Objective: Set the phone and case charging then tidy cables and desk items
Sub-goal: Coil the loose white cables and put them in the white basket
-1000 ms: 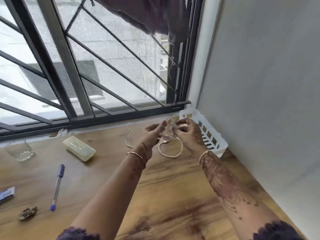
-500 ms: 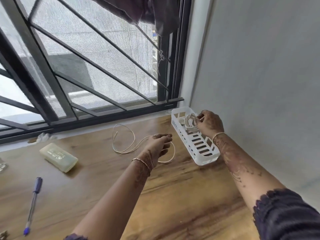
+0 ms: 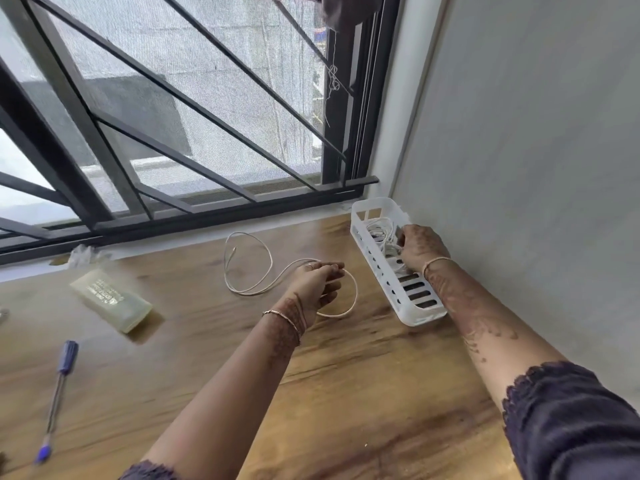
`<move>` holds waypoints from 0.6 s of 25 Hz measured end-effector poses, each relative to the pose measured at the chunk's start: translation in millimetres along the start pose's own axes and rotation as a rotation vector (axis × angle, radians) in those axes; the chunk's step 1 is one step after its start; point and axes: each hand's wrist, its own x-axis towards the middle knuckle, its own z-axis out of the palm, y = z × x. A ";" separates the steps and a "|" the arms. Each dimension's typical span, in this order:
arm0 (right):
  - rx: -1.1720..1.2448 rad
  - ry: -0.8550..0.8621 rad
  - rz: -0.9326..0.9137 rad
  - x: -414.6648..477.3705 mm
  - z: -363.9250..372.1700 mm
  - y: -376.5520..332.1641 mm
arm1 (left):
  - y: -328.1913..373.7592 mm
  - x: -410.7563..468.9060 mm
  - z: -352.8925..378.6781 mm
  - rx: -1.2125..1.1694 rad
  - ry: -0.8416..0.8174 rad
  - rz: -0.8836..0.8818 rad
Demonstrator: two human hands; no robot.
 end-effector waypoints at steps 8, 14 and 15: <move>0.042 0.082 0.005 -7.1 -2.2 0.2 | 2.9 -5.4 -2.4 -0.014 0.016 0.003; 0.107 0.283 -0.076 -36.0 -32.8 -20.4 | 12.4 -27.1 -13.3 -0.038 0.039 0.051; 0.110 0.315 -0.116 -42.8 -34.4 -27.6 | 13.8 -31.7 -16.4 -0.040 0.052 0.057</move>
